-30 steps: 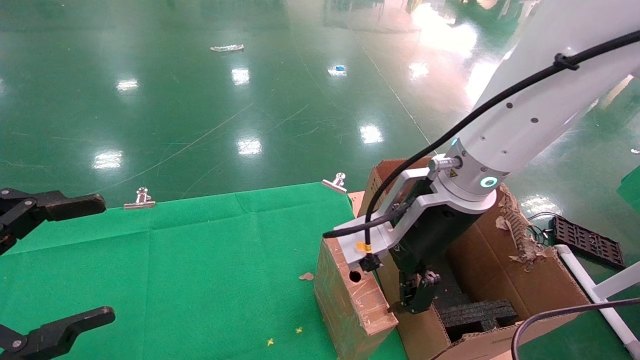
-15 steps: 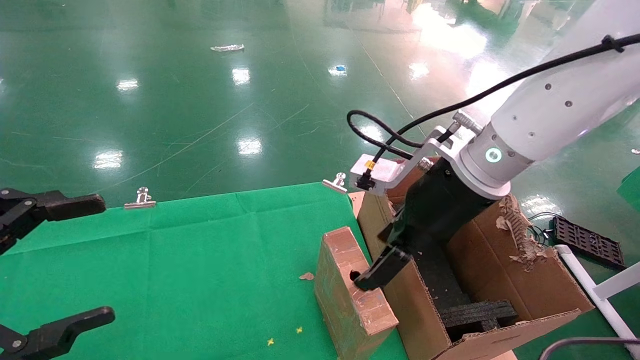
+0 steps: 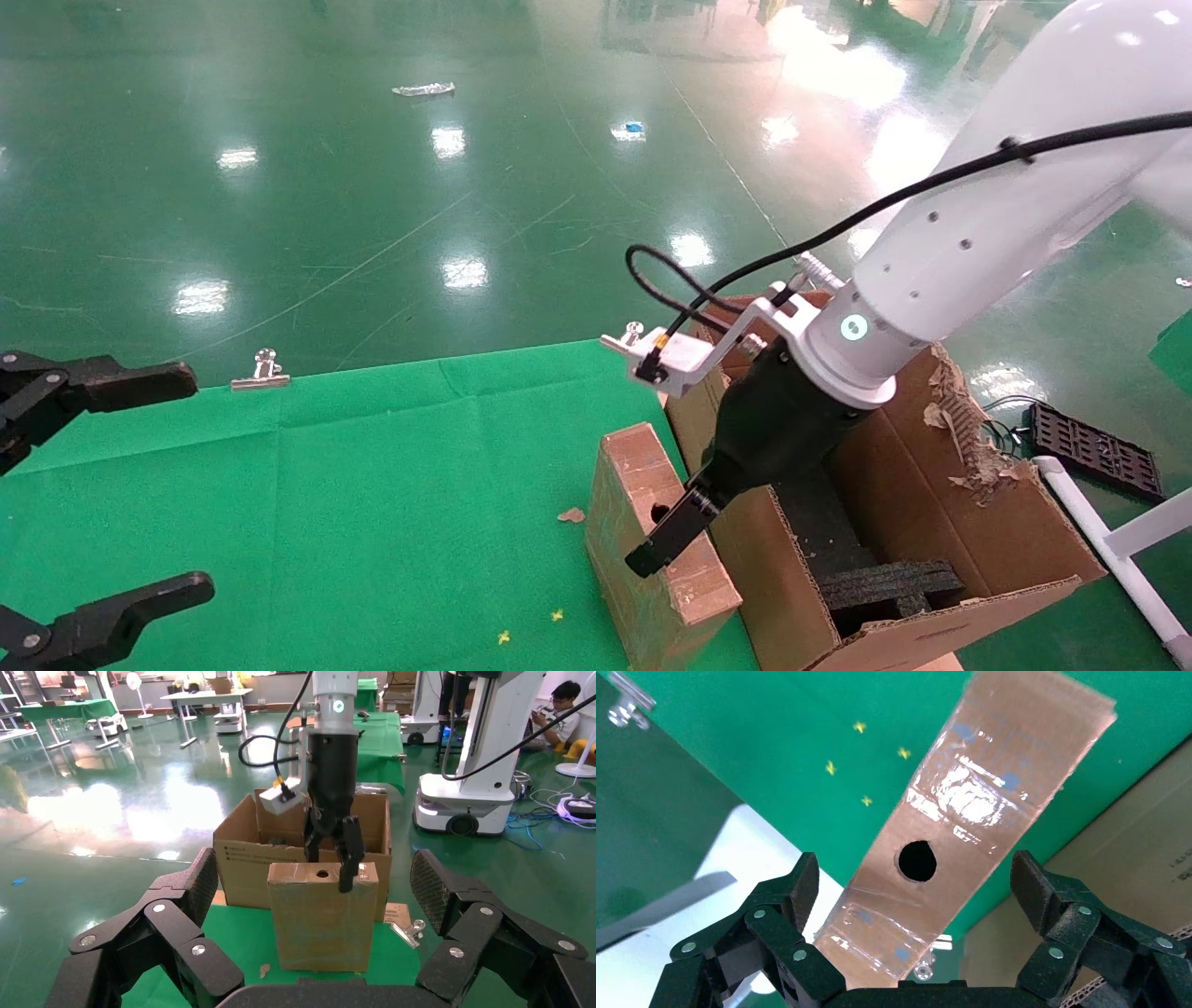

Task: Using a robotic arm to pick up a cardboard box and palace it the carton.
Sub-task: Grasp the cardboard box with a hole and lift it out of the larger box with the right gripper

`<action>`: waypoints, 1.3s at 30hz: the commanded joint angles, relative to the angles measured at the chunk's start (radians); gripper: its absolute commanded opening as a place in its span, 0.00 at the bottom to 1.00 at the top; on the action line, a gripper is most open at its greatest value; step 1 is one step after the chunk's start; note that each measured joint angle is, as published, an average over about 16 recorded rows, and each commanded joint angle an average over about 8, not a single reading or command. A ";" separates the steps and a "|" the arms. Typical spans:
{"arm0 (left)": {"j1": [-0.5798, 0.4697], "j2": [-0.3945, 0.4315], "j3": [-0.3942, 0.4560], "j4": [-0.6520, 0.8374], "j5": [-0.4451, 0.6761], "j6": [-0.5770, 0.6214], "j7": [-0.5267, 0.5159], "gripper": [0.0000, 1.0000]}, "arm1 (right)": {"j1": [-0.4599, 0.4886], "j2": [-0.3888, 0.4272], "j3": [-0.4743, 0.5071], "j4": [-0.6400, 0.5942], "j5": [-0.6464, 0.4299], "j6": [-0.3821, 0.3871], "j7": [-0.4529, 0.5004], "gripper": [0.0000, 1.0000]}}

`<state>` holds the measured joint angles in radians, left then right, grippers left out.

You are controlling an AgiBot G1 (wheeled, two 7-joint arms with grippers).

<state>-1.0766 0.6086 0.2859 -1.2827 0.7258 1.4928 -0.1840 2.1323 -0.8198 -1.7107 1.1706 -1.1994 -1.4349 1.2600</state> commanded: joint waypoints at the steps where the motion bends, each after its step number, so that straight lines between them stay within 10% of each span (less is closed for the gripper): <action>1: 0.000 0.000 0.000 0.000 0.000 0.000 0.000 1.00 | -0.007 -0.011 -0.007 0.004 -0.010 0.005 0.012 0.77; 6: 0.000 0.000 0.000 0.000 0.000 0.000 0.000 0.87 | -0.005 -0.015 -0.020 0.049 -0.046 0.019 0.045 0.14; 9: 0.000 0.000 0.001 0.000 0.000 0.000 0.000 0.63 | 0.000 -0.011 -0.026 0.078 -0.067 0.027 0.067 0.00; 13: 0.000 0.000 0.001 0.000 -0.001 0.000 0.000 0.29 | 0.005 -0.003 -0.030 0.111 -0.084 0.036 0.093 0.00; 19: 0.000 -0.001 0.001 0.000 -0.001 -0.001 0.001 0.05 | 0.007 0.007 -0.035 0.139 -0.095 0.042 0.113 0.00; 39: -0.001 -0.001 0.003 0.000 -0.002 -0.001 0.001 0.00 | 0.009 0.040 -0.033 0.151 -0.114 0.065 0.103 0.00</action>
<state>-1.0771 0.6075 0.2885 -1.2827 0.7240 1.4917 -0.1827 2.1564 -0.7718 -1.7337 1.3191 -1.3095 -1.3678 1.3518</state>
